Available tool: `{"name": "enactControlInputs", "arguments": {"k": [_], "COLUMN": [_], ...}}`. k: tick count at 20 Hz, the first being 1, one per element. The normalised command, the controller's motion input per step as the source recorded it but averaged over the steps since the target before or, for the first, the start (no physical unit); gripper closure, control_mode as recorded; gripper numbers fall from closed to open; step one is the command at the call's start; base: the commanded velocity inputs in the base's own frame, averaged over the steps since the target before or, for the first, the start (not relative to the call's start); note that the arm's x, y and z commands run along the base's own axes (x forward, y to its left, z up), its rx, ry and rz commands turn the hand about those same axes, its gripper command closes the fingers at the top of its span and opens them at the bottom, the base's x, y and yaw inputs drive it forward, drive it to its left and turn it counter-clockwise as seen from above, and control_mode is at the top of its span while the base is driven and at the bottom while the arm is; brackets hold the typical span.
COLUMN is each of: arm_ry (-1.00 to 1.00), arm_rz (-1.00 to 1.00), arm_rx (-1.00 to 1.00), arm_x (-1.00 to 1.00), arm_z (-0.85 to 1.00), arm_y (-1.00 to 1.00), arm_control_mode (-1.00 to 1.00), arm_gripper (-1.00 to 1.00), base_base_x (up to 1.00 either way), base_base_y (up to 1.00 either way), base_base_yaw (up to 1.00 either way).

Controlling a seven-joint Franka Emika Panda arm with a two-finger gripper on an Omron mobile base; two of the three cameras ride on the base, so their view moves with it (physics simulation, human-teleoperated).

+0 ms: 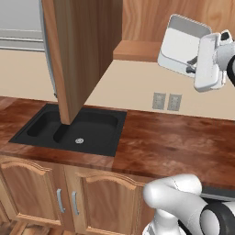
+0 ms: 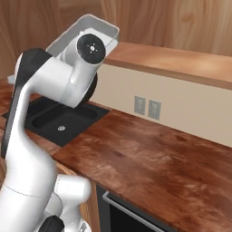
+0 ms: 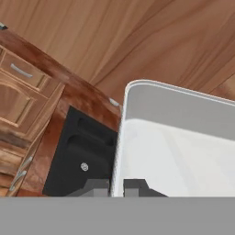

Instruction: Retrieve the tupperware and aluminum foil from the cabinet and place them on the dining counter near the plate with lemon wedge and broccoli to prepare for storing leftovers.

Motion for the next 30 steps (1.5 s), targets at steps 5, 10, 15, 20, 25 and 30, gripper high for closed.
{"name": "enactControlInputs", "arguments": {"k": [5,10,15,20,25,30], "arm_ry": [0.00,0.04,0.07,0.01,0.00,0.00], "arm_rz": [0.00,0.00,0.00,0.00,0.00,0.00], "arm_rx": [0.00,0.00,0.00,0.00,0.00,0.00], "arm_x": [0.00,0.00,0.00,0.00,0.00,0.00], "arm_z": [0.00,0.00,0.00,0.00,0.00,0.00], "arm_y": [-0.01,0.02,0.11,0.01,0.00,0.00], "arm_control_mode": [-1.00,-1.00,-1.00,1.00,1.00,1.00], "arm_gripper": [1.00,1.00,1.00,1.00,1.00,1.00], "base_base_x": [0.00,0.00,0.00,-0.18,-0.97,-1.00], "base_base_y": [0.00,0.00,0.00,0.00,0.00,-0.01], "base_base_yaw": [0.00,0.00,0.00,0.00,0.00,0.00]}}
